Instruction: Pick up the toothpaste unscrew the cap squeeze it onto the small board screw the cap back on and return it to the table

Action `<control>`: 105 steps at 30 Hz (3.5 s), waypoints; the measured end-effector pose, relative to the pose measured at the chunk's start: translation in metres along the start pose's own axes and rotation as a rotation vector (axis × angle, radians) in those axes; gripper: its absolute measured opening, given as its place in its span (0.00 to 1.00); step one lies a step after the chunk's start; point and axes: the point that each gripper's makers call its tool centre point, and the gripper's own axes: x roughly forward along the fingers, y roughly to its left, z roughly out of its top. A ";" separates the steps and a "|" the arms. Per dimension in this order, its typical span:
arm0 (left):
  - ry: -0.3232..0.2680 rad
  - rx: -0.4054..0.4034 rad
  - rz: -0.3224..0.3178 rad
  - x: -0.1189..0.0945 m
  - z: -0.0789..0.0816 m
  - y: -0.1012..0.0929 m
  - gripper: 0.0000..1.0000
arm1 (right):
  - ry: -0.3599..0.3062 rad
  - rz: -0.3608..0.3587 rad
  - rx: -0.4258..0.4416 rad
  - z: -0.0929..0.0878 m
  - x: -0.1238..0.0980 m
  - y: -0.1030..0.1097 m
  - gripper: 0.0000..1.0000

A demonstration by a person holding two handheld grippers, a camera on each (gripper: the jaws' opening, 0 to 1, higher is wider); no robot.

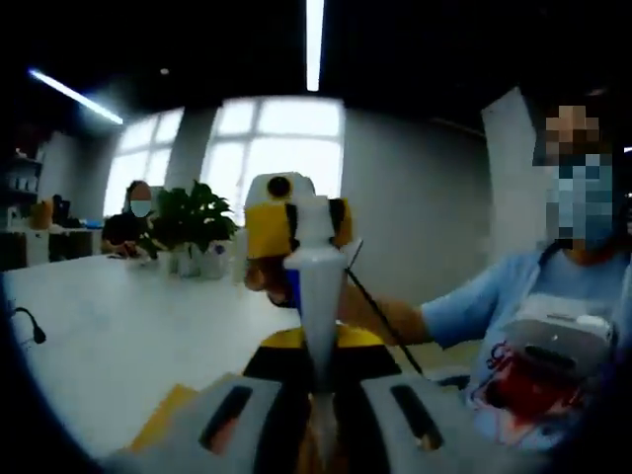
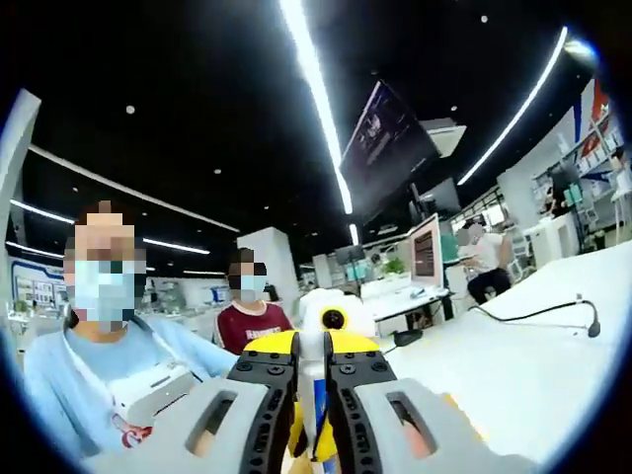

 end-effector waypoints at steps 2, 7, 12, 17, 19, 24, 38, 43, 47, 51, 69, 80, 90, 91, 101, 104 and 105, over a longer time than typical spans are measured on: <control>0.001 -0.001 -0.007 0.001 0.000 0.002 0.05 | 0.027 0.029 -0.006 0.002 -0.002 -0.002 0.08; 0.048 -0.004 -0.072 0.006 -0.007 -0.004 0.05 | 0.140 0.116 -0.081 -0.002 -0.005 0.005 0.08; 0.058 0.022 -0.083 0.009 -0.008 -0.010 0.05 | 0.150 0.201 -0.081 -0.008 -0.003 0.015 0.09; 0.049 0.018 -0.040 0.009 -0.008 -0.007 0.05 | 0.102 0.185 -0.068 -0.014 0.002 0.018 0.10; 0.046 0.021 -0.007 0.006 -0.008 -0.004 0.05 | 0.076 0.152 -0.083 -0.014 0.003 0.015 0.11; 0.027 0.020 0.128 -0.004 -0.001 0.017 0.05 | 0.025 -0.006 -0.093 -0.008 -0.009 -0.008 0.25; 0.015 0.005 0.537 -0.028 0.000 0.050 0.05 | -0.024 -0.508 -0.287 0.017 -0.012 -0.026 0.28; -0.015 0.010 0.680 -0.030 0.004 0.053 0.05 | -0.038 -0.710 -0.305 0.014 -0.011 -0.026 0.27; 0.009 0.017 0.772 -0.028 0.001 0.054 0.05 | -0.083 -0.790 -0.346 0.018 -0.007 -0.021 0.27; -0.031 -0.014 0.793 -0.023 0.003 0.052 0.05 | -0.071 -0.851 -0.371 0.017 -0.004 -0.023 0.26; -0.020 0.005 0.921 -0.032 -0.006 0.058 0.05 | -0.055 -1.043 -0.432 0.003 0.001 -0.027 0.24; -0.016 0.024 0.919 -0.031 -0.005 0.054 0.05 | -0.043 -1.071 -0.467 0.005 -0.001 -0.031 0.10; -0.001 0.045 0.799 -0.029 -0.004 0.042 0.05 | -0.038 -0.934 -0.439 0.004 0.002 -0.021 0.09; -0.005 0.044 0.780 -0.028 -0.004 0.042 0.05 | -0.029 -0.920 -0.442 0.005 0.002 -0.021 0.09; -0.015 0.017 0.523 -0.014 -0.002 0.020 0.05 | -0.033 -0.674 -0.343 0.004 0.003 -0.005 0.08; -0.019 0.024 0.436 -0.010 0.000 0.011 0.05 | -0.041 -0.584 -0.294 0.003 0.005 0.002 0.08; -0.020 0.024 0.398 -0.009 0.001 0.006 0.05 | -0.041 -0.545 -0.277 0.003 0.007 0.006 0.08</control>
